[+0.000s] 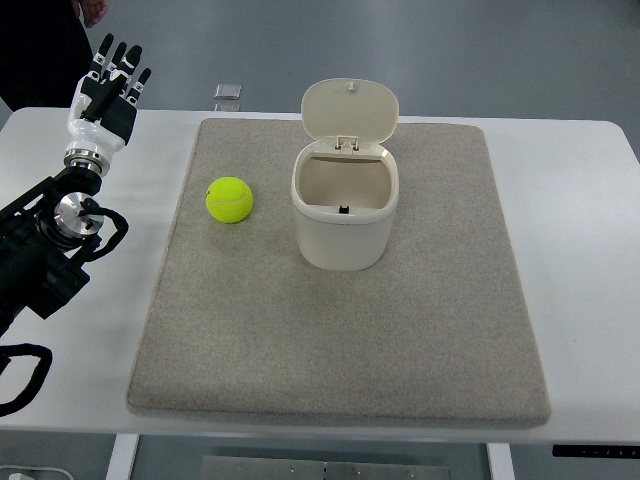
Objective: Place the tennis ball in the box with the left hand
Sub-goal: 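Raise the left hand and swing it toward the tennis ball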
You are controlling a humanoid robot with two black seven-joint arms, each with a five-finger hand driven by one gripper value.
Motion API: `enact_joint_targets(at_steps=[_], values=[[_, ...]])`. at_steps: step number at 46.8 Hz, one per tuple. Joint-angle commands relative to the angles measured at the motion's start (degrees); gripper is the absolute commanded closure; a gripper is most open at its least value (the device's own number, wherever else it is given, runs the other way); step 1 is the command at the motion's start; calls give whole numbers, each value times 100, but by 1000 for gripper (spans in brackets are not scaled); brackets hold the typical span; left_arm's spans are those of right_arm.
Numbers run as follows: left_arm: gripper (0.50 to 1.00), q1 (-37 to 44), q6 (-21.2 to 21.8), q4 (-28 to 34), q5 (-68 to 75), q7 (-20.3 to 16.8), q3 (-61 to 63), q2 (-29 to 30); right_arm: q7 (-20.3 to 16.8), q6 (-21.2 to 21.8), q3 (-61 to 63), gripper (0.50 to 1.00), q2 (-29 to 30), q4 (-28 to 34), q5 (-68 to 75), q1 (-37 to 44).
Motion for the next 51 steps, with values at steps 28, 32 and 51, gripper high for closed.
enact_joint_targets(at_steps=[28,32,51], values=[[514,-243,148,-35,88,88,308,447,0,0,0,562,0,-2,0,0],[514,-261,16,-87,79,88,308,605,0,0,0,562,0,-2,0,0],[514,-656,-503,-123,439,79,676,1036,0,0,0,562,0,-2,0,0]])
